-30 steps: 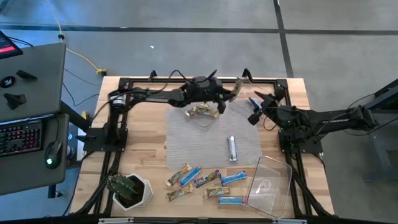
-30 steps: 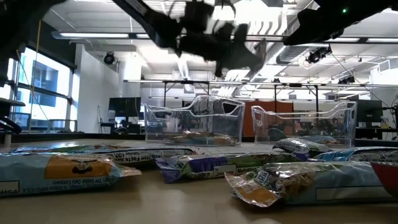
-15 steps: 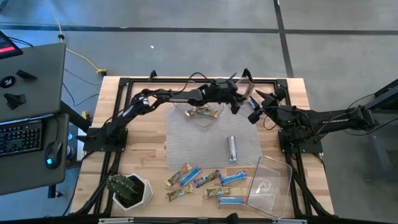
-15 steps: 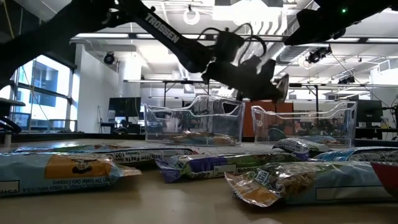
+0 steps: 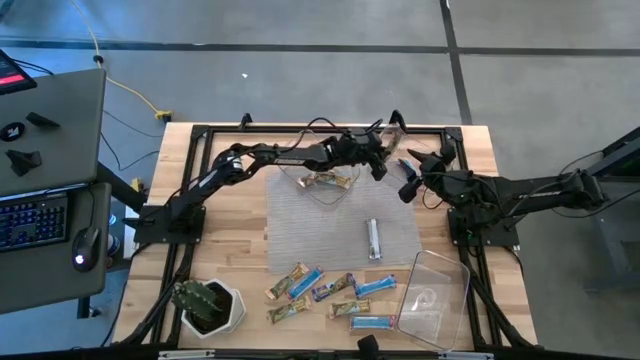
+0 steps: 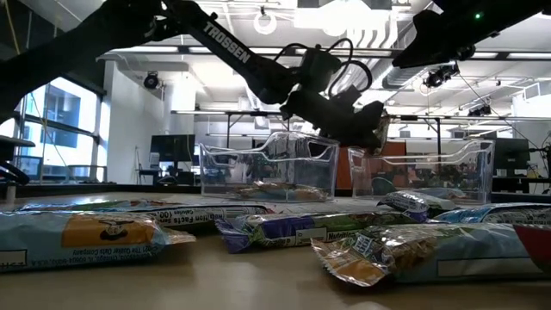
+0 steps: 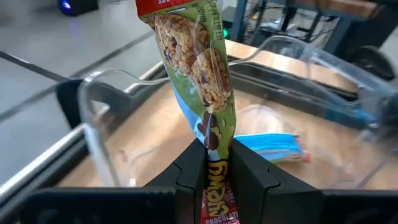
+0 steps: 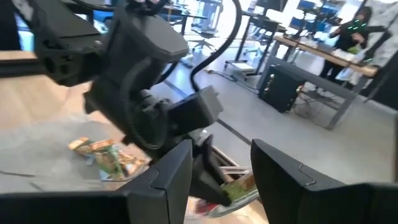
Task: Pick and place Granola Bars by type
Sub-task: Put the red granola bar into the top right transparent bin
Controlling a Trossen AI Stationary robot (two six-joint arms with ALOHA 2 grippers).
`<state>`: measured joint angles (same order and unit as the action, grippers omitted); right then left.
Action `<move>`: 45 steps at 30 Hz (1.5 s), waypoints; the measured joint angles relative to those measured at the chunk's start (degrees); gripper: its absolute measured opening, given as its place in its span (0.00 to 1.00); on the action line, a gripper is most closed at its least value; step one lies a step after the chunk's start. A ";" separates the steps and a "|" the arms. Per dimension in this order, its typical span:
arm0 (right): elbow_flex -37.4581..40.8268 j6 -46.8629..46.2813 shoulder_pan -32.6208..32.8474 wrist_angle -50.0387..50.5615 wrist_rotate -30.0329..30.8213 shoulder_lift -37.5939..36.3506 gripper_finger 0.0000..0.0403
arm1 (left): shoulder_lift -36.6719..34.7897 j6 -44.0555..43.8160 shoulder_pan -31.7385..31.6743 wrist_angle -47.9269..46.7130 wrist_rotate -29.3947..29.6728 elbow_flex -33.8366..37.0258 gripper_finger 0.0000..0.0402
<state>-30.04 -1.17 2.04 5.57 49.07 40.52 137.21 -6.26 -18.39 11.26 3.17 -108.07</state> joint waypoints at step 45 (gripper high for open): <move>0.00 0.11 0.00 5.89 -7.64 -0.01 0.37 | -0.09 0.13 0.00 0.67 0.09 0.09 0.33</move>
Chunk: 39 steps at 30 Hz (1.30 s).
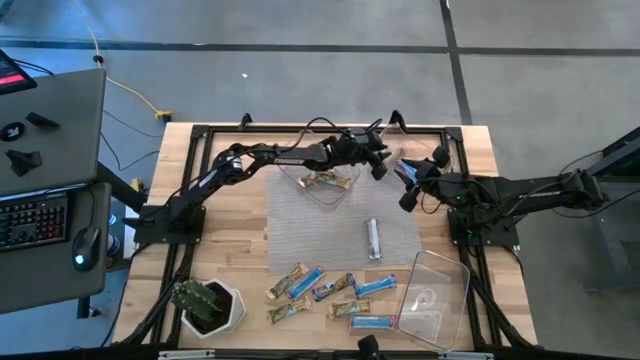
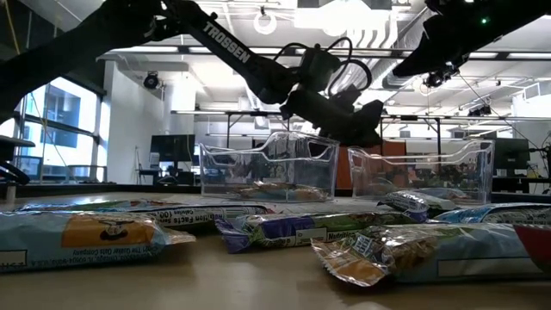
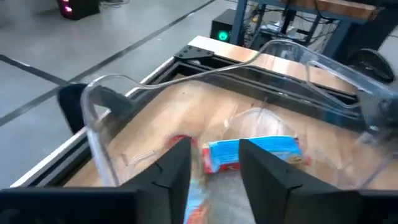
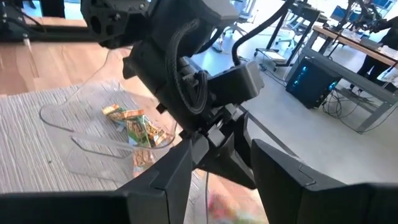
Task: Pick and place Granola Bars by type
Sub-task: Put the red granola bar into the top right transparent bin, then put the blue granola bar into the bottom right transparent bin
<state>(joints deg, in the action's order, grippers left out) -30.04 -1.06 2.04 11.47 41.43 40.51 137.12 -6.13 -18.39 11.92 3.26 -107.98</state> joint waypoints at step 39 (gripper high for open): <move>-4.34 43.15 8.22 4.09 -40.63 33.77 0.37 | -44.26 4.15 0.04 -65.55 0.82 0.00 0.42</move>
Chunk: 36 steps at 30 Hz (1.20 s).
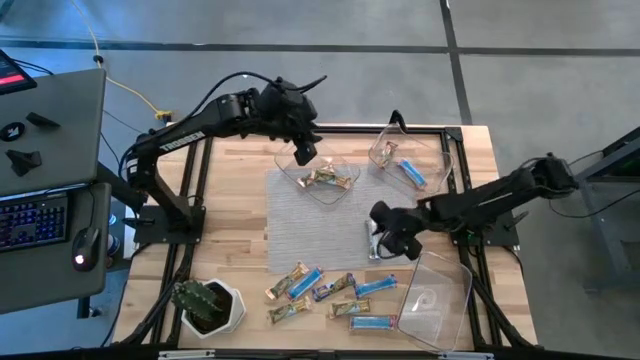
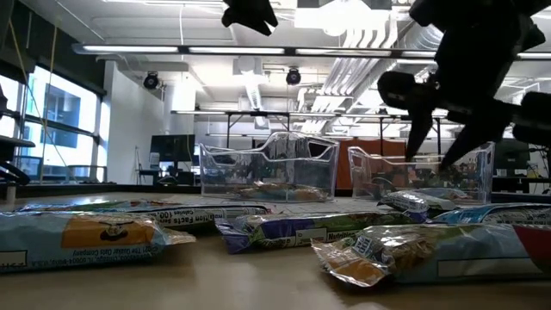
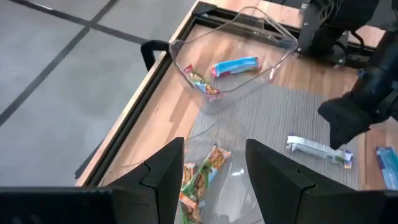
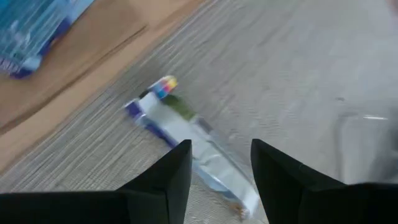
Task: Pick and place Granola Bars by type
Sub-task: Put the blue granola bar into the bottom right transparent bin
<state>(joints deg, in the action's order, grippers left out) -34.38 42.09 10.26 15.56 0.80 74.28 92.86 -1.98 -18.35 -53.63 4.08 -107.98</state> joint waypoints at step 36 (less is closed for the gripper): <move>-5.65 -2.03 3.17 -0.12 11.37 8.00 0.01 | 0.04 0.15 0.00 -0.59 -1.99 0.00 0.42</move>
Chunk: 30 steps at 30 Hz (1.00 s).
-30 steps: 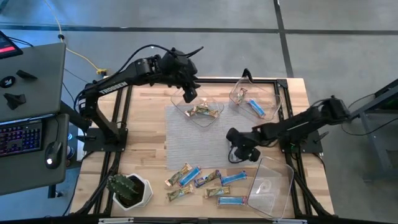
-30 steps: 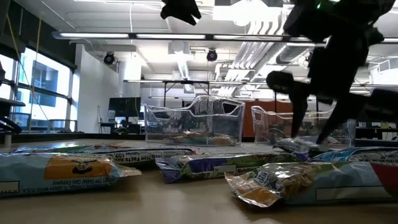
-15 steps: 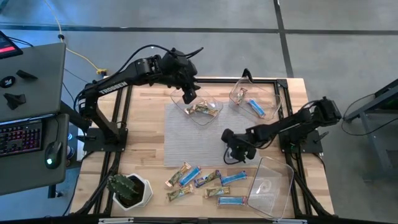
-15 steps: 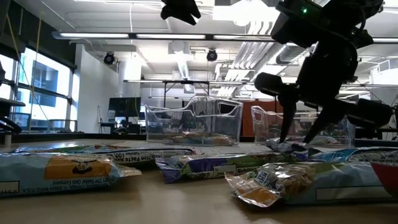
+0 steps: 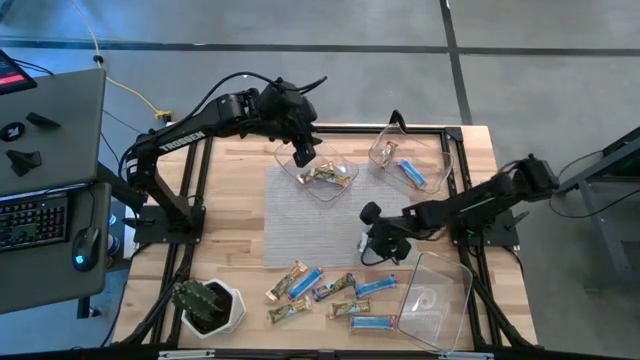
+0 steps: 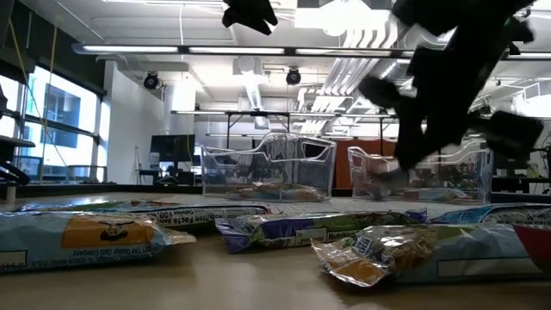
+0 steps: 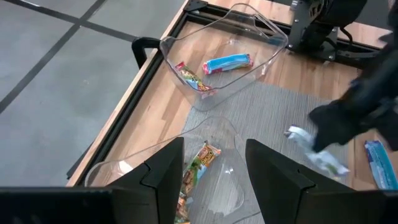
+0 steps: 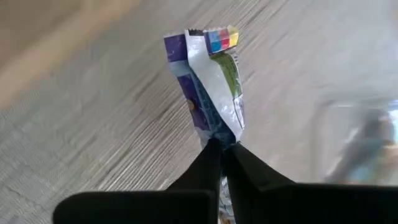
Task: Pick and place Granola Bars by type
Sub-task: Put the blue granola bar into the bottom right transparent bin
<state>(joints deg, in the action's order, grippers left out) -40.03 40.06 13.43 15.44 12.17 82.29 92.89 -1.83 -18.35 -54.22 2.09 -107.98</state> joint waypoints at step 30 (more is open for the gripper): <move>-1.18 -70.51 38.56 21.78 -9.68 -18.71 0.00 | 0.10 -3.52 0.00 -1.68 0.02 0.76 0.42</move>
<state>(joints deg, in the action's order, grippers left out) -41.21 -30.45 51.99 37.23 2.49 63.58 92.99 -5.35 -18.35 -55.90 2.11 -107.22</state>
